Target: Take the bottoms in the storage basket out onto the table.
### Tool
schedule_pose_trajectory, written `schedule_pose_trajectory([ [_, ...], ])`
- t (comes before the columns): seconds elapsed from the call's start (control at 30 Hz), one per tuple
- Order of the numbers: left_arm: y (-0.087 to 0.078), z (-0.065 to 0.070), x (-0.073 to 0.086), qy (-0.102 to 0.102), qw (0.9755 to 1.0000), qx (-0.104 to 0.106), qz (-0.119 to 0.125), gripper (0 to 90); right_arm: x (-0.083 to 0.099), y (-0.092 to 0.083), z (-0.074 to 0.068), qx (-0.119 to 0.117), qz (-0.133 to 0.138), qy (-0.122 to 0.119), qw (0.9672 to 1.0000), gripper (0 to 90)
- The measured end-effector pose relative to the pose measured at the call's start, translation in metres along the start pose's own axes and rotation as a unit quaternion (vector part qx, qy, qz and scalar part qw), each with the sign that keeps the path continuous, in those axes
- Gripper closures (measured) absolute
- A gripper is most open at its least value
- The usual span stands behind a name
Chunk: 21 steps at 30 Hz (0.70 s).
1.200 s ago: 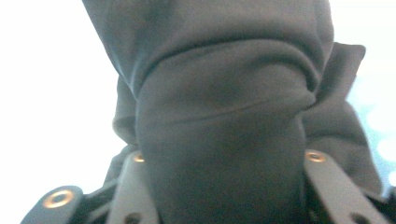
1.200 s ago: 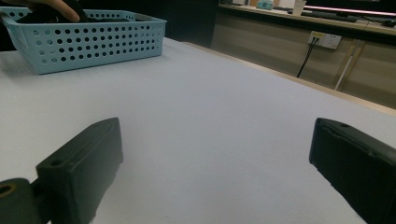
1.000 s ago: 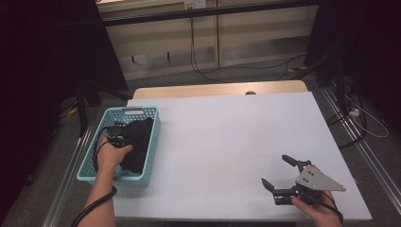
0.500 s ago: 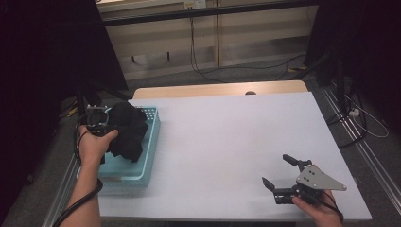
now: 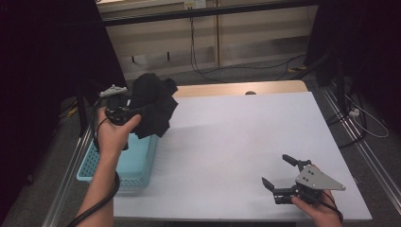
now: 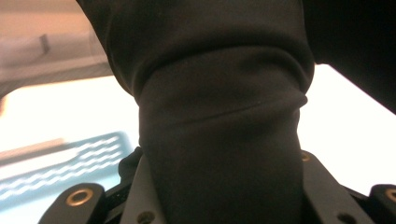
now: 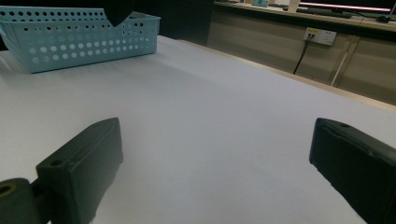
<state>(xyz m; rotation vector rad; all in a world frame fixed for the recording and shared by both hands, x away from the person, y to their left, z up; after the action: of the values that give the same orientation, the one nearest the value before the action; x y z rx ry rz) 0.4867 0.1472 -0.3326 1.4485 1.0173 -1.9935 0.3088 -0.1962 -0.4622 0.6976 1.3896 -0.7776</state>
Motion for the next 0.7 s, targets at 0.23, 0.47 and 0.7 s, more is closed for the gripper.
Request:
schedule_pose_trajectory([
  [0.23, 0.028, 0.054, 0.032, 0.019, 0.9973, 0.066, -0.025, 67.1, 0.002, -0.001, 0.000, 0.002, -0.006, -0.003, 1.0000, 2.0],
  [0.47, 0.048, 0.086, 0.079, 0.025, 0.9920, 0.109, -0.059, 66.9, 0.003, 0.000, 0.001, 0.004, -0.008, -0.004, 1.0000, 2.0],
  [0.7, 0.056, 0.115, 0.108, 0.041, 0.9819, 0.175, -0.061, 61.1, 0.005, 0.002, 0.001, 0.005, -0.013, -0.003, 0.9999, 1.9],
])
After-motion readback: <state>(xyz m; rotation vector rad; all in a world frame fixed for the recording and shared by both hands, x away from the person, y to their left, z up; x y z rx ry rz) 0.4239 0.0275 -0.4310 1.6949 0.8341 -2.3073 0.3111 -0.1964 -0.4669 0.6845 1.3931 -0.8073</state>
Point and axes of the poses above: each handheld gripper's, and its own axes: y roughly forward along the jaws, x roughly out of its underside, z roughly to its right, the point moved 9 cm from there along y, roughly forward along the jaws, and after that the axes turned 12 degrees about z, right-handed, at the moved point
